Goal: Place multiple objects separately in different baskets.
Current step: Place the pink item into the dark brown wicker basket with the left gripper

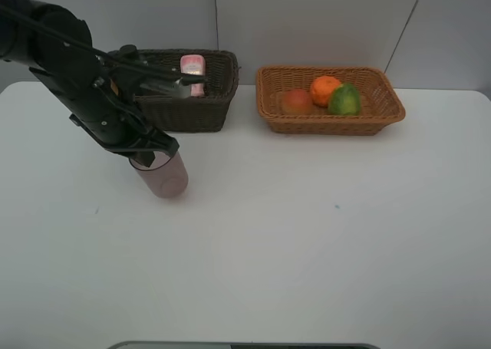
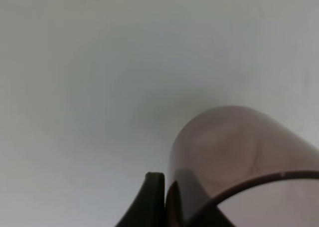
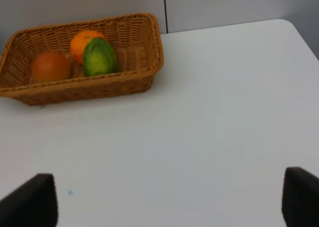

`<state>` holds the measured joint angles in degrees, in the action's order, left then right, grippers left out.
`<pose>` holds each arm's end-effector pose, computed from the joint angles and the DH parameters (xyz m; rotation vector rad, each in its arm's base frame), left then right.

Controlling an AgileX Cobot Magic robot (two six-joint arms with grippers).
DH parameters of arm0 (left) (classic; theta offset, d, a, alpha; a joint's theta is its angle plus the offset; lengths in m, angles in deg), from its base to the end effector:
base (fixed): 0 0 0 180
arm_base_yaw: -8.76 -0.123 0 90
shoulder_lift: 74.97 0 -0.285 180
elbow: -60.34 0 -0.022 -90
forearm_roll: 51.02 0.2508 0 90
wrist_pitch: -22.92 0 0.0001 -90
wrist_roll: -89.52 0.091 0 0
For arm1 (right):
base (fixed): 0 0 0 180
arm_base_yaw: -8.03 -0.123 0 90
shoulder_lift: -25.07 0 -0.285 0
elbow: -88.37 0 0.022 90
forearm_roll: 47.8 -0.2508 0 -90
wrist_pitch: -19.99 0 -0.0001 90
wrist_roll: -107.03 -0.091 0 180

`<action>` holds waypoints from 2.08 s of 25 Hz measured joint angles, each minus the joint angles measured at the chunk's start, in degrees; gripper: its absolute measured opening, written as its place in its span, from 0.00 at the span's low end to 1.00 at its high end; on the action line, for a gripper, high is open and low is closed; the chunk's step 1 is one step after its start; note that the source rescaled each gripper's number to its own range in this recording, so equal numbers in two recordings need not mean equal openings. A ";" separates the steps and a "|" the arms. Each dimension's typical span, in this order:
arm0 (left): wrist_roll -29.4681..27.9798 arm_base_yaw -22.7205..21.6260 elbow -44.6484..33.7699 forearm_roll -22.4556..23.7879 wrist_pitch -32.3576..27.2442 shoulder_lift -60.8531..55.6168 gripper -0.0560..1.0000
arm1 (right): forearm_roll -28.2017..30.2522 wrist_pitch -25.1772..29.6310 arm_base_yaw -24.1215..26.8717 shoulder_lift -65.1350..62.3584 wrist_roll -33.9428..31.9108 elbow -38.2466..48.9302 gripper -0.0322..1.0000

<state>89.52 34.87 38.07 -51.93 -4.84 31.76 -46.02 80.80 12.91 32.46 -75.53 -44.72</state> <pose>0.2930 -0.1443 0.1715 0.6034 2.6782 -0.1413 -0.0096 -0.0017 0.2852 0.1325 2.0049 -0.0628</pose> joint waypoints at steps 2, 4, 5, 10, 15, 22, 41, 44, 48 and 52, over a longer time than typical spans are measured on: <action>0.00 0.00 0.06 0.00 -0.11 -1.18 0.05 | 0.00 0.00 0.00 0.00 0.00 0.00 1.00; -0.47 0.00 0.84 0.00 -0.65 -2.23 0.05 | 0.00 0.00 0.00 0.00 0.00 0.00 1.00; -1.08 0.00 1.71 0.00 -1.22 -2.63 0.05 | 0.00 0.00 0.00 0.00 0.00 0.00 1.00; -5.58 0.00 8.55 1.30 -4.87 -3.18 0.05 | 0.00 0.00 0.00 0.00 0.00 0.00 1.00; -10.19 -0.05 15.21 6.29 -6.36 -3.18 0.05 | 0.00 0.00 0.00 0.00 0.00 0.00 1.00; -15.09 -4.30 21.18 12.21 -3.82 -3.12 0.05 | 0.00 0.00 0.00 0.00 0.00 0.00 1.00; -14.63 -6.61 21.30 13.68 20.10 12.52 0.05 | 0.00 0.00 0.00 0.00 0.00 0.00 1.00; -14.63 -6.61 21.30 13.68 22.57 13.98 0.05 | 0.00 0.00 0.00 0.00 0.00 0.00 1.00; -14.63 -6.61 21.30 13.63 23.43 15.16 0.05 | 0.00 0.00 0.00 0.00 0.00 0.00 1.00; -14.63 -6.61 21.30 13.63 23.97 15.46 0.05 | 0.00 0.00 0.00 0.00 0.00 0.00 1.00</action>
<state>74.88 28.26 59.36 -38.30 19.13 47.22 -46.02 80.80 12.91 32.46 -75.53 -44.72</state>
